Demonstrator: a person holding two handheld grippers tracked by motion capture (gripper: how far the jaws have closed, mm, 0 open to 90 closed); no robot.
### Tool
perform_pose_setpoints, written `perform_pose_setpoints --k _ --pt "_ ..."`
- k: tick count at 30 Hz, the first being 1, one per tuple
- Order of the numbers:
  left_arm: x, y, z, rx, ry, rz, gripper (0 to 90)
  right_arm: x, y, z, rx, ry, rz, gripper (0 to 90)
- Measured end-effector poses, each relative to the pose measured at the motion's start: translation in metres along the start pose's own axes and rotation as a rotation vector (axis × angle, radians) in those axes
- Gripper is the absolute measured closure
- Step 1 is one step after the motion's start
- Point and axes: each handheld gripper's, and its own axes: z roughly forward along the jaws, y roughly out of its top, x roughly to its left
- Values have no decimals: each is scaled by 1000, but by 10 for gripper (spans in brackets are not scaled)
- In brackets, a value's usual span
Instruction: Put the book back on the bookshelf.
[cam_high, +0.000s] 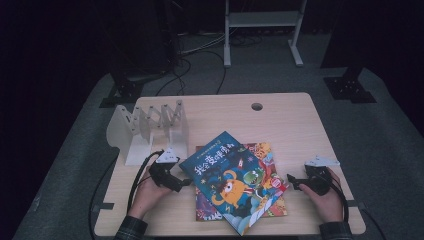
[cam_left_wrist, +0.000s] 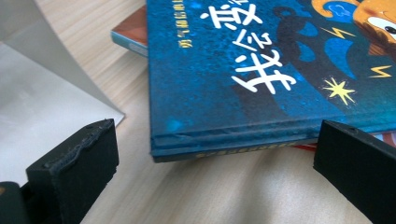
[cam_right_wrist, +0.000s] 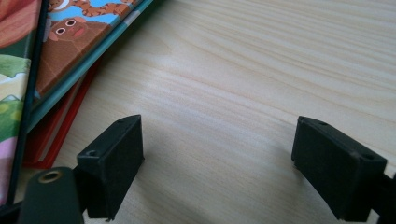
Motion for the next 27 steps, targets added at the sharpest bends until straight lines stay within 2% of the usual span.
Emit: perform_pose_setpoints --k 9,15,16,17,19,22,27 --pt "-7 3 4 -5 -41 10 0 0 0 0 -1 2 2 158" --pt "-9 5 4 -6 -28 19 0 -1 0 -1 4 -1 2 163" --pt "-9 5 4 -6 -29 18 0 -1 1 -3 18 -3 9 208" --pt "-9 5 4 -6 -29 18 0 -1 1 -3 18 -3 9 208" --pt "-9 5 4 -5 -28 18 0 0 3 -8 10 10 17 210" --pt "-9 5 4 -4 -29 18 0 3 4 -22 -36 56 36 215" --pt "-9 5 3 0 -33 15 0 11 1 -33 -47 95 19 213"
